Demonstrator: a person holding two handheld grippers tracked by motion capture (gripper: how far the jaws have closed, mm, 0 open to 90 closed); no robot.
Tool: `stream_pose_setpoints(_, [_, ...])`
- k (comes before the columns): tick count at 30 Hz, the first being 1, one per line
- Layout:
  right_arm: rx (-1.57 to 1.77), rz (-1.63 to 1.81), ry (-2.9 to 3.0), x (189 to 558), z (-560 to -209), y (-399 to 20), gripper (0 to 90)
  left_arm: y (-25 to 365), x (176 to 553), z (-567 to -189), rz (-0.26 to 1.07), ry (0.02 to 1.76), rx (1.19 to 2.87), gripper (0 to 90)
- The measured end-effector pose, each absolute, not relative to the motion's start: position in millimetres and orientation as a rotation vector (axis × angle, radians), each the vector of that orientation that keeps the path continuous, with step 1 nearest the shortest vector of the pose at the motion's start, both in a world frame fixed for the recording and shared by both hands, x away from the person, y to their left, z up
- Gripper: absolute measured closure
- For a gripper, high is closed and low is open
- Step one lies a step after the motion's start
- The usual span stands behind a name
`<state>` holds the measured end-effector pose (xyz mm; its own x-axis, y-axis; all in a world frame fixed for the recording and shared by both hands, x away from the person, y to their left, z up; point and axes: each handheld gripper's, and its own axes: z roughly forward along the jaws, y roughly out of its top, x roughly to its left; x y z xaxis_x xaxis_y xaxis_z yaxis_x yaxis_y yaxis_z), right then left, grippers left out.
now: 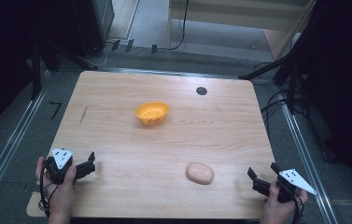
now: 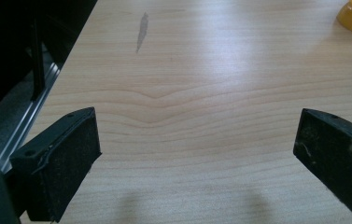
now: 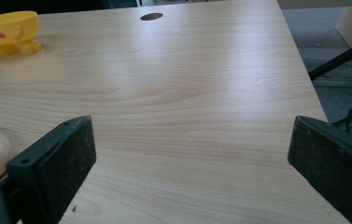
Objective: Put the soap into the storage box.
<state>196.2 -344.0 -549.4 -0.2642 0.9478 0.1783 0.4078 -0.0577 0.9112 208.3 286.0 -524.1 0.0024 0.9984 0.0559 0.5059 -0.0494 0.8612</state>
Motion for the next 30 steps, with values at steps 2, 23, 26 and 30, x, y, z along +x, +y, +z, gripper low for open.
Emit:
stream_pose_setpoints(2, [1.450,1.305,1.686,196.5,-549.3,-343.3,1.7,286.6,208.6,-524.0,0.960,1.579,1.623,0.9])
stream_pose_setpoints(23, [1.260,1.378,1.767,210.1,-547.7,-340.2,17.1,287.3,214.3,-524.3,0.952,1.616,1.628,0.0])
stream_pose_setpoints(26, [1.213,1.382,1.778,214.0,-547.0,-335.2,15.9,287.9,214.4,-524.2,0.951,1.628,1.620,0.0])
stream_pose_setpoints(30, [1.216,1.396,1.871,215.0,-542.3,-330.8,12.7,288.1,214.3,-524.4,0.944,1.638,1.623,0.0])
